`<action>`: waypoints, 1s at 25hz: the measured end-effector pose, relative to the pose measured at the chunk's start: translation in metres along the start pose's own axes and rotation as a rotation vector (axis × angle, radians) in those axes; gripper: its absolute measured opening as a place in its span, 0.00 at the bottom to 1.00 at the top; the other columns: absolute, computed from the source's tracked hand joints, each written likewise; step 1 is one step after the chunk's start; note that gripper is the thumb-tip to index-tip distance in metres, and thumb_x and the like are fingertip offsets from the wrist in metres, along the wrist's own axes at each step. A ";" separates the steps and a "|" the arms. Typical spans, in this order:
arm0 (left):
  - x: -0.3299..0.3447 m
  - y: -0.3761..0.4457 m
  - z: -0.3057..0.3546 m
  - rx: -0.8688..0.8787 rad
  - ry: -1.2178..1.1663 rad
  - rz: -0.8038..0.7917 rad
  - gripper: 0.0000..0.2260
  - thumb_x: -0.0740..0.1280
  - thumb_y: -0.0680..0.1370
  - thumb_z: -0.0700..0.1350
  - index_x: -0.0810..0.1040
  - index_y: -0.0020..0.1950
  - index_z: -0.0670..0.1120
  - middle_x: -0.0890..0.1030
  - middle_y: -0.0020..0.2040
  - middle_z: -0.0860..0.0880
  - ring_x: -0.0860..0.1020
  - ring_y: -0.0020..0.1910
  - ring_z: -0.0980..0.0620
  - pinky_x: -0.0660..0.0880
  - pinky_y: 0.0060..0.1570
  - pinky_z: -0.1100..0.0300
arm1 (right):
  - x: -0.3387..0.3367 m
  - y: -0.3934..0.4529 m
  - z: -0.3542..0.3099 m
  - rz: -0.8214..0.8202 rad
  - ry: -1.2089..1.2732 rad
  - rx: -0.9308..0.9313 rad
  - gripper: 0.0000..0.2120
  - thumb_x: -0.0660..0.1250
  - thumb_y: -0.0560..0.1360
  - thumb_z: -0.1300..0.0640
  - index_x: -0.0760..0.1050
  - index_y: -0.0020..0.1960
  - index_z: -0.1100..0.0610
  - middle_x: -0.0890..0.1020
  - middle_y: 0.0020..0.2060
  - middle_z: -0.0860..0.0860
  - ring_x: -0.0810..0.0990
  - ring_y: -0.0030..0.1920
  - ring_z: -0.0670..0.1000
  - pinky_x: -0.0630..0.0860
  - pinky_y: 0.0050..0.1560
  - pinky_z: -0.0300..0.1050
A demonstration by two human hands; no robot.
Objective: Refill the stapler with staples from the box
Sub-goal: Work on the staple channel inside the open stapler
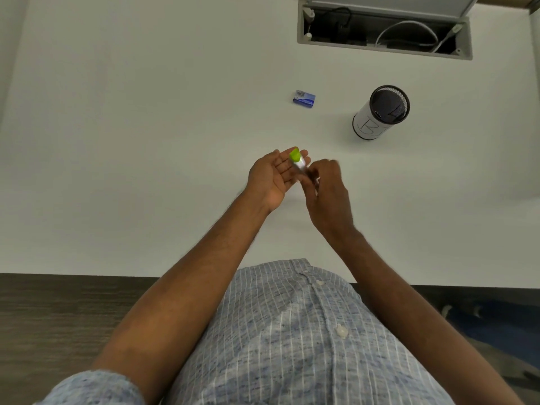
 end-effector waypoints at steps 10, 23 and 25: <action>0.006 -0.003 0.002 0.059 0.176 0.011 0.13 0.61 0.83 0.44 0.82 0.63 0.42 0.85 0.60 0.43 0.83 0.61 0.46 0.76 0.63 0.54 | 0.019 -0.010 0.037 -0.149 0.758 0.643 0.14 0.65 0.83 0.47 0.84 0.55 0.55 0.85 0.41 0.48 0.84 0.37 0.48 0.77 0.32 0.39; 0.020 -0.009 -0.008 0.094 0.366 -0.157 0.14 0.60 0.85 0.47 0.84 0.58 0.44 0.84 0.60 0.45 0.76 0.51 0.43 0.76 0.46 0.53 | 0.014 -0.007 0.025 -0.165 0.702 0.517 0.18 0.58 0.86 0.49 0.83 0.57 0.58 0.87 0.44 0.54 0.86 0.42 0.51 0.82 0.39 0.43; 0.022 -0.010 -0.009 0.066 0.309 -0.176 0.14 0.60 0.85 0.49 0.84 0.54 0.46 0.84 0.60 0.45 0.80 0.51 0.46 0.78 0.47 0.50 | 0.012 -0.005 0.021 -0.167 0.683 0.480 0.16 0.59 0.86 0.50 0.83 0.56 0.57 0.87 0.44 0.53 0.87 0.43 0.53 0.84 0.42 0.47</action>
Point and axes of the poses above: each hand's wrist, its own y-axis towards the middle knuckle, its own x-axis out of the palm, z = x × y, the point moved 8 cm from there along y, towards the middle knuckle
